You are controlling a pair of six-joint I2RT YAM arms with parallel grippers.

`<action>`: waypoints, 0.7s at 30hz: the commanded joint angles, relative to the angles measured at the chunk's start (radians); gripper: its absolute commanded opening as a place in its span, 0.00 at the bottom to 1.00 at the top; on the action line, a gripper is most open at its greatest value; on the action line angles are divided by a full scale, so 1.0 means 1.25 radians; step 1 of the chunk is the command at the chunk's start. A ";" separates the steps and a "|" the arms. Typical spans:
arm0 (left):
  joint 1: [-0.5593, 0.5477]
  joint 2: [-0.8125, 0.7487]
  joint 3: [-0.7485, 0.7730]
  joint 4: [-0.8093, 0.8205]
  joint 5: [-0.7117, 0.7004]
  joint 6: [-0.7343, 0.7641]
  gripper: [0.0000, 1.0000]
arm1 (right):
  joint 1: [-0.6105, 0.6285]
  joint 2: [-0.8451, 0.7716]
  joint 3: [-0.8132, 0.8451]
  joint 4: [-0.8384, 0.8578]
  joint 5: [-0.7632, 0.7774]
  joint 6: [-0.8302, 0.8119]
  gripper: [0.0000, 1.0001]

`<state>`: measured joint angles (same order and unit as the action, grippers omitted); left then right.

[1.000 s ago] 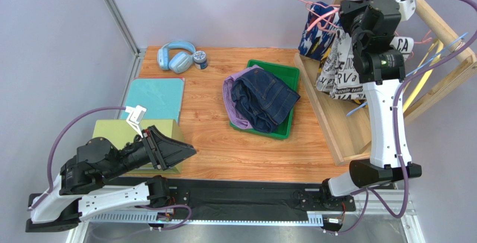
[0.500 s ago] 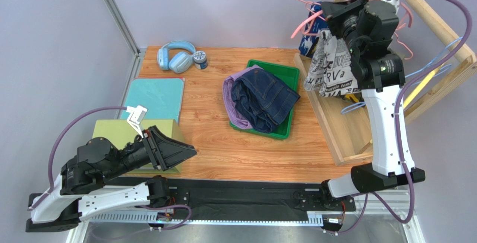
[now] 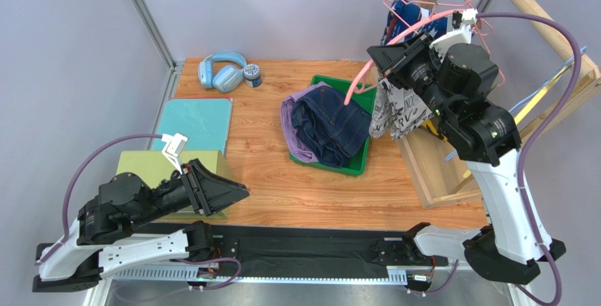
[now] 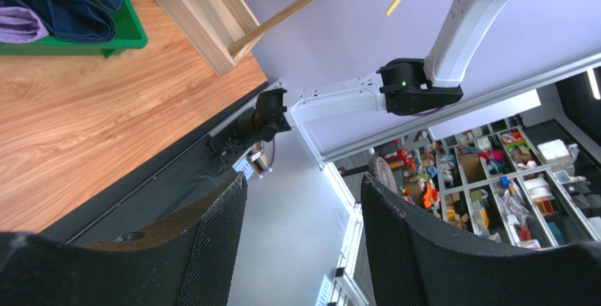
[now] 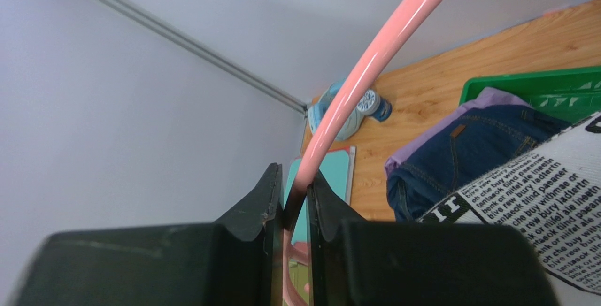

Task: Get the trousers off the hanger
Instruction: Grab a hanger with trousers on it with the right arm

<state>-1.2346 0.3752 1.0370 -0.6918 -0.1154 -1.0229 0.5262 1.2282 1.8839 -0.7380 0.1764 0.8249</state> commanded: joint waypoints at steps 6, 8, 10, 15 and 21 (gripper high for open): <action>0.000 0.047 0.031 0.062 0.024 0.008 0.66 | 0.131 -0.109 -0.020 0.000 -0.174 -0.135 0.00; 0.000 0.067 0.037 0.086 0.050 0.007 0.67 | 0.157 -0.126 -0.034 -0.015 -0.220 -0.154 0.00; 0.000 0.096 0.045 0.116 0.081 0.007 0.67 | 0.201 -0.139 -0.061 -0.017 -0.253 -0.167 0.00; 0.000 0.153 0.093 0.180 0.128 0.005 0.67 | 0.284 -0.203 -0.153 0.004 -0.332 -0.202 0.00; 0.000 0.227 0.128 0.271 0.155 -0.014 0.68 | 0.391 -0.256 -0.298 0.082 -0.411 -0.222 0.00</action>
<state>-1.2346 0.6083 1.1423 -0.4763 0.0345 -1.0267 0.9325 0.9676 1.5475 -0.8658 -0.2440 0.6567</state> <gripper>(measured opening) 0.674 0.129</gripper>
